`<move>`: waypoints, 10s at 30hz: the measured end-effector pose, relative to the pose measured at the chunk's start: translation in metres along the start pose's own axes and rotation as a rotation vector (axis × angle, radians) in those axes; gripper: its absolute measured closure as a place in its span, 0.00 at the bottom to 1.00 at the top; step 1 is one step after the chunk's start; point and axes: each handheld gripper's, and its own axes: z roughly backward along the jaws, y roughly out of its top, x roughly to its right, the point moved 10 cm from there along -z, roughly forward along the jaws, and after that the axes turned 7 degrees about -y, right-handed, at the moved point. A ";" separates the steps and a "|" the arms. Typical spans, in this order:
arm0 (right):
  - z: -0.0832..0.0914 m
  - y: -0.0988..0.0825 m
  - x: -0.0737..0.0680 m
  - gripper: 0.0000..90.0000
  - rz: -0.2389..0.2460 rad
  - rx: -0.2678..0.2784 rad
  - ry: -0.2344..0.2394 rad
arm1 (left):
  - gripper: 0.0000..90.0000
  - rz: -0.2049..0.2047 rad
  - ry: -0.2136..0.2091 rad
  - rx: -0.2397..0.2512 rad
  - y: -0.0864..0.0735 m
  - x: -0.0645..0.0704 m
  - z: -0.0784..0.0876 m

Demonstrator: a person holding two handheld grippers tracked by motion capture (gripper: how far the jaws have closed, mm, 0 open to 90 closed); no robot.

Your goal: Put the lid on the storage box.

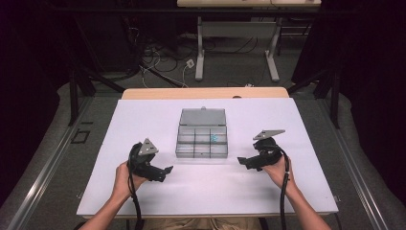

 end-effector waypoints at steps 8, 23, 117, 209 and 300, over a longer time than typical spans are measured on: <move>-0.006 -0.001 0.004 0.11 -0.007 -0.017 0.010 | 0.00 0.017 -0.031 -0.026 0.018 -0.007 -0.024; -0.008 0.001 0.010 0.10 -0.002 -0.035 0.005 | 0.01 -0.001 -0.049 -0.033 0.061 -0.019 -0.064; -0.126 0.084 0.049 1.00 -0.049 -0.118 -0.070 | 0.66 0.026 -0.077 -0.197 0.065 -0.015 -0.122; -0.104 0.147 0.052 1.00 -0.023 0.044 -0.086 | 0.23 -0.006 0.115 -0.160 0.165 -0.102 -0.045; -0.024 0.163 0.009 0.86 0.222 -0.093 -0.053 | 0.83 -0.173 -0.026 -0.238 0.157 -0.073 -0.018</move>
